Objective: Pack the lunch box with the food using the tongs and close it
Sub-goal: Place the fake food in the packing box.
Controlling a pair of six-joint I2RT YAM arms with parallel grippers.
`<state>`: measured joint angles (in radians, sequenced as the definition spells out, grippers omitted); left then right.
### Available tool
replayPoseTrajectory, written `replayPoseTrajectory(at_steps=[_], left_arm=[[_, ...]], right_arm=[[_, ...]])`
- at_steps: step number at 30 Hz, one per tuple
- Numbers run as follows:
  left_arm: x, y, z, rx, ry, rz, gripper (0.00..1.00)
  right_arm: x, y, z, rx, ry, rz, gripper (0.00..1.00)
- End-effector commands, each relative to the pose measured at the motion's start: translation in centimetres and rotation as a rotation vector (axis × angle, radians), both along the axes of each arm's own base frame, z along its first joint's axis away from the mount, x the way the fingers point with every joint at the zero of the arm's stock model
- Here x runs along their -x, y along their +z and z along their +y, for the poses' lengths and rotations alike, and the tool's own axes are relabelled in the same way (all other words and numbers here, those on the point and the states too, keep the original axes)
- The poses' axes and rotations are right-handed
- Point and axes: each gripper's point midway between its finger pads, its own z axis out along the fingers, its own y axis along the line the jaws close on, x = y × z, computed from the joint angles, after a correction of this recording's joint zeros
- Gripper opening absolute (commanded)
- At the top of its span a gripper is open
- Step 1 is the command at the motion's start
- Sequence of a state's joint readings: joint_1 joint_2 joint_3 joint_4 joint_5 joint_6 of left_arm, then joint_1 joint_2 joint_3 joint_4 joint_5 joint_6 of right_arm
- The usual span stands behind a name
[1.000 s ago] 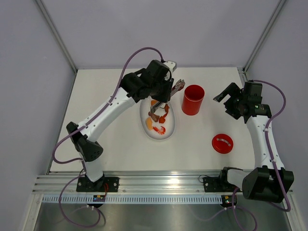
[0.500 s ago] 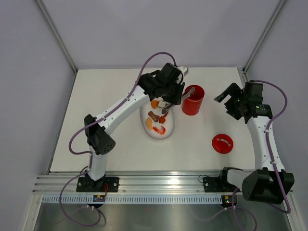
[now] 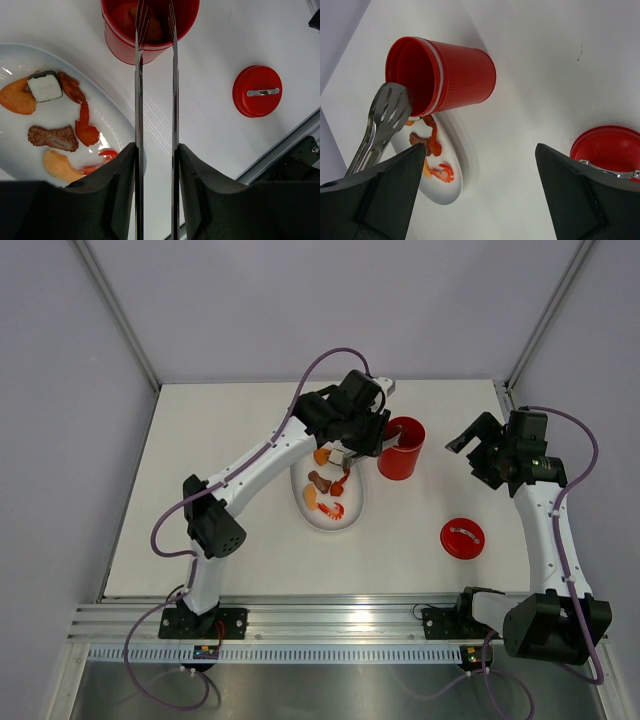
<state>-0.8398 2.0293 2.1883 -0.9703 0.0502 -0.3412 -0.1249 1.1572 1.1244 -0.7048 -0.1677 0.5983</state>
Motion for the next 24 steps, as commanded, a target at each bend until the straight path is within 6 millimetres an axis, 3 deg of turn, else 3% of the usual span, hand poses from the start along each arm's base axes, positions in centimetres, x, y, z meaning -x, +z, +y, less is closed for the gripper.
replayPoseTrajectory(at_steps=[1, 7, 9, 12, 16, 17, 19, 24], left_arm=[[-0.2, 4.2, -1.2, 0.108, -0.025, -0.074, 0.36], [0.4, 8.1, 0.8, 0.140, 0.009, -0.156, 0.27], [0.8, 10.2, 1.9, 0.168, 0.025, -0.199, 0.26], [0.9, 11.2, 4.3, 0.138, 0.084, -0.244, 0.26], [0.0, 9.2, 8.4, 0.050, 0.198, -0.237, 0.32], [-0.1, 7.2, 9.3, 0.010, 0.215, -0.206, 0.34], [-0.7, 5.8, 11.2, -0.034, 0.270, -0.191, 0.36], [-1.1, 1.4, 12.5, -0.132, 0.302, -0.137, 0.45]], right_arm=[[-0.1, 2.0, -0.2, 0.026, 0.001, -0.054, 0.99], [-0.1, 2.1, -0.2, 0.027, -0.001, -0.060, 1.00], [-0.2, 2.0, -0.1, 0.022, -0.001, -0.057, 1.00], [-0.4, 1.9, -0.1, 0.019, 0.001, -0.057, 1.00], [-0.5, 2.0, 0.0, 0.017, 0.004, -0.062, 1.00], [-0.5, 1.9, 0.0, 0.015, 0.003, -0.060, 0.99], [-0.6, 2.0, 0.0, 0.013, 0.006, -0.062, 0.99], [-0.6, 1.6, 0.1, 0.008, 0.009, -0.057, 0.99]])
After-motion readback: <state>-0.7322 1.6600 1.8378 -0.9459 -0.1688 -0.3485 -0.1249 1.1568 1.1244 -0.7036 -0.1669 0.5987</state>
